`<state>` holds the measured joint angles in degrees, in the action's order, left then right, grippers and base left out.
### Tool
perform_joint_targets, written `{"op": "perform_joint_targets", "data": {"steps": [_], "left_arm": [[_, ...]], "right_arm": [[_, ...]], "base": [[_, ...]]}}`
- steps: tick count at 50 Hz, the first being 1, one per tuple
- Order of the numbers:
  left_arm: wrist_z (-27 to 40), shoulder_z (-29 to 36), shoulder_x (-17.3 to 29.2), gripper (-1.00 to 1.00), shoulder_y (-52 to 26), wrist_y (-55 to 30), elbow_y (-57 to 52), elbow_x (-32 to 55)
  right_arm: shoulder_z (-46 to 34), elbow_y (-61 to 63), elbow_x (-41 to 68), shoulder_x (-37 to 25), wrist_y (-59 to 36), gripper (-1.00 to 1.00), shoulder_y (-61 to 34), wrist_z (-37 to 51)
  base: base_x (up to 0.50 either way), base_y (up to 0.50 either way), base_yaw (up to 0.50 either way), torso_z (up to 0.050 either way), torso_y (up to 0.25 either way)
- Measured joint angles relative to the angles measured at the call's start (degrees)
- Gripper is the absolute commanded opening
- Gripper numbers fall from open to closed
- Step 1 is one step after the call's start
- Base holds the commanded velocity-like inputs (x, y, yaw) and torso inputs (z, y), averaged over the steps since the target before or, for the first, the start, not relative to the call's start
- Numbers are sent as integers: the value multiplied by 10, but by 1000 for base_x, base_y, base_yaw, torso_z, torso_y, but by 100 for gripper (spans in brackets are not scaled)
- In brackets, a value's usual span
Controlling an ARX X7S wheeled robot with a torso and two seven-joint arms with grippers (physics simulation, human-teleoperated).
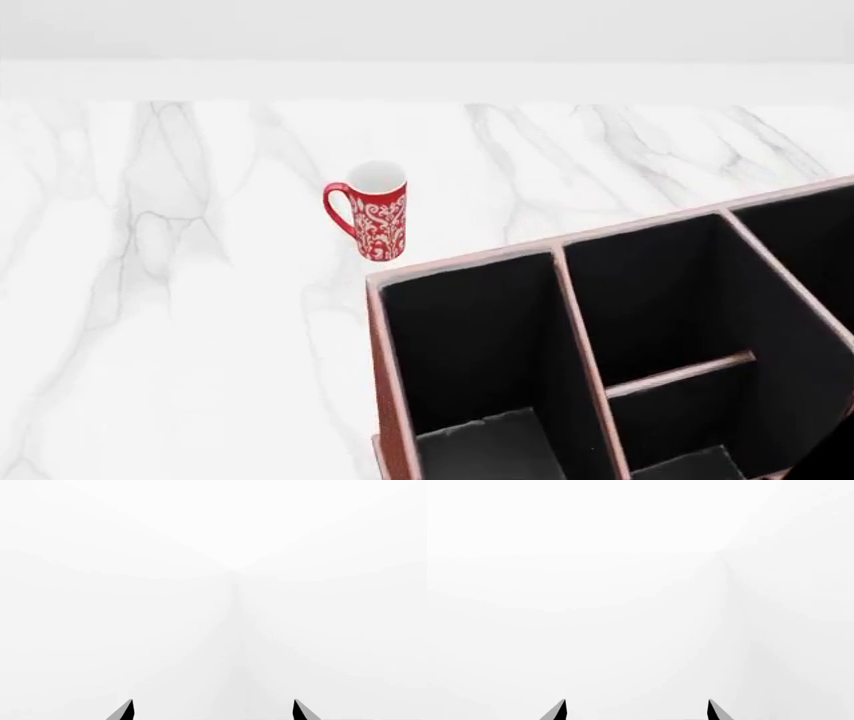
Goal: Pick up the book and place it in the left compartment of the caddy.
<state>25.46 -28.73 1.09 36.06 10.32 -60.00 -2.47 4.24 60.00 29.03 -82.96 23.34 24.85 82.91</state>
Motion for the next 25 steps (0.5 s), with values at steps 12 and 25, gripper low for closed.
{"op": "perform_joint_targets", "data": {"steps": [12, 25], "left_arm": [[0, 1, 0, 100, -1, -2, 0, -1], [-1, 2, 0, 100, -3, -3, 0, -2]], "right_arm": [[30, 0, 5, 6, 12, 100, 27, -3], [-7, 0, 7, 0, 5, 100, -7, -1]], "base": [[198, -6, 0, 0, 0], [136, -6, 0, 0, 1]]}}
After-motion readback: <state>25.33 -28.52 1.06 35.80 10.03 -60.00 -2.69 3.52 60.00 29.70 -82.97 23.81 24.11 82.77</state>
